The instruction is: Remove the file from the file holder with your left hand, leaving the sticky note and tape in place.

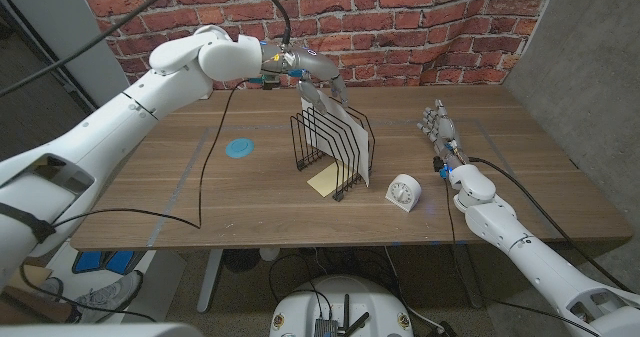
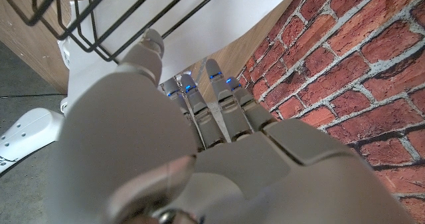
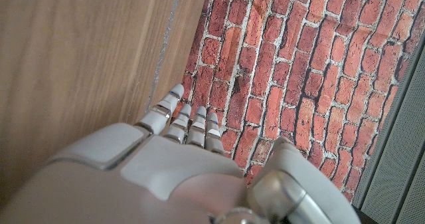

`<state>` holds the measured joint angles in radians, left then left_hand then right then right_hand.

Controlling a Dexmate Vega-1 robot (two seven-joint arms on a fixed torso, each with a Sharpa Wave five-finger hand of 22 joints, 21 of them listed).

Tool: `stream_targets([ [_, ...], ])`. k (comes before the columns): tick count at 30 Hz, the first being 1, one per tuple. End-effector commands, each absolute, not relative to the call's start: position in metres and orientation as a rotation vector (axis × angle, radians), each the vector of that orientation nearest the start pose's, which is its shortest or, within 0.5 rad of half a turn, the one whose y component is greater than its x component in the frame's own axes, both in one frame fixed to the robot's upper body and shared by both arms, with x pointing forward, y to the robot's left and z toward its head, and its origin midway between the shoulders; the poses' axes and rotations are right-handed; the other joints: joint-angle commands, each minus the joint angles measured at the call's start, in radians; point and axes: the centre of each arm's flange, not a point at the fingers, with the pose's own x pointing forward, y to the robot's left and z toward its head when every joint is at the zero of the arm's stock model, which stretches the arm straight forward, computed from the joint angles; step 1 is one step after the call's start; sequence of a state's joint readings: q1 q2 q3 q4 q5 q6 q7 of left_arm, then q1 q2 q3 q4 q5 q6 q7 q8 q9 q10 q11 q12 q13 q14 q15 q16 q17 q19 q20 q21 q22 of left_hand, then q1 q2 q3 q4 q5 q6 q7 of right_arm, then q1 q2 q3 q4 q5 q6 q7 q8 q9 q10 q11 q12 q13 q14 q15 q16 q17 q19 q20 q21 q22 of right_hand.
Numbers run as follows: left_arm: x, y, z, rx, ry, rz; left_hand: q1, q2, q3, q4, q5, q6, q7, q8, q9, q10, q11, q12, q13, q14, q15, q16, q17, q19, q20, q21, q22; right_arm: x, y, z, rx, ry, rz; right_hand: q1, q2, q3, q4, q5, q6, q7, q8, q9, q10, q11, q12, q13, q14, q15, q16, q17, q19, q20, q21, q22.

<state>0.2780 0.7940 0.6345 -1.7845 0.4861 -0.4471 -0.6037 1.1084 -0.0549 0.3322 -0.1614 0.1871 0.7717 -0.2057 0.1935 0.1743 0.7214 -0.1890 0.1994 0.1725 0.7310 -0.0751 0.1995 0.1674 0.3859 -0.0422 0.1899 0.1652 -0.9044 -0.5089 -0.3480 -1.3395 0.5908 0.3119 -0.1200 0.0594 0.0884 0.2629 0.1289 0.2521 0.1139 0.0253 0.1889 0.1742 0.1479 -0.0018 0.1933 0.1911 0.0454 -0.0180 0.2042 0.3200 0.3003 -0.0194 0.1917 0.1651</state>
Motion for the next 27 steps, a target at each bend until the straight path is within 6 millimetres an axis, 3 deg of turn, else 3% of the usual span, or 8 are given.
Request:
stream_targets([
  [1,0.507,0.1228,0.1954,1.957,-1.032,-0.528,-0.007,0.01,-0.002,0.002,0.007,0.001,-0.011,-0.006,0.006,0.021,-0.002,0.003,0.003,0.017,-0.142,-0.006,0.0,0.017,-0.17,0.007,0.004,0.6433,-0.3065,-0.047,0.046,-0.592,0.058,-0.011,0.028,0.007,0.002,0.01,0.012,-0.002,0.004,0.003,0.009,-0.003,0.002,-0.001,0.004,0.002,0.003,-0.001,0.008,-0.002,-0.001,0.003],
  [10,0.5106,0.1203,0.1949,1.978,-1.037,-0.507,-0.03,0.026,0.015,0.004,0.011,0.024,-0.01,-0.004,0.004,0.072,-0.001,0.003,0.003,0.048,-0.143,-0.019,-0.002,0.047,-0.17,0.006,0.005,0.6448,-0.3081,-0.0449,0.044,-0.592,0.055,-0.012,0.029,0.009,0.002,0.01,0.013,-0.005,0.004,0.003,0.008,-0.003,0.001,-0.001,0.005,0.002,0.003,-0.002,0.008,-0.001,-0.002,0.003],
  [14,0.512,0.119,0.1953,1.974,-1.045,-0.506,-0.034,0.03,0.037,-0.005,0.011,0.045,-0.006,-0.007,0.003,0.111,-0.009,-0.002,0.004,0.076,-0.15,-0.021,-0.001,0.064,-0.17,0.003,0.006,0.6443,-0.3089,-0.0448,0.043,-0.591,0.053,-0.012,0.028,0.009,0.002,0.01,0.013,-0.006,0.003,0.003,0.009,-0.004,0.001,-0.001,0.005,0.004,0.004,-0.003,0.008,0.0,-0.002,0.003],
  [27,0.5162,0.1173,0.1951,1.974,-1.072,-0.488,0.002,0.051,0.044,-0.01,0.007,0.117,0.038,0.004,0.003,0.174,-0.013,0.002,0.005,0.136,-0.162,-0.009,0.004,0.086,-0.166,0.005,0.006,0.6438,-0.3103,-0.0433,0.041,-0.592,0.049,-0.013,0.029,0.011,0.002,0.01,0.015,-0.009,0.003,0.003,0.008,-0.004,0.001,-0.001,0.007,0.004,0.004,-0.006,0.008,0.002,-0.002,0.003],
])
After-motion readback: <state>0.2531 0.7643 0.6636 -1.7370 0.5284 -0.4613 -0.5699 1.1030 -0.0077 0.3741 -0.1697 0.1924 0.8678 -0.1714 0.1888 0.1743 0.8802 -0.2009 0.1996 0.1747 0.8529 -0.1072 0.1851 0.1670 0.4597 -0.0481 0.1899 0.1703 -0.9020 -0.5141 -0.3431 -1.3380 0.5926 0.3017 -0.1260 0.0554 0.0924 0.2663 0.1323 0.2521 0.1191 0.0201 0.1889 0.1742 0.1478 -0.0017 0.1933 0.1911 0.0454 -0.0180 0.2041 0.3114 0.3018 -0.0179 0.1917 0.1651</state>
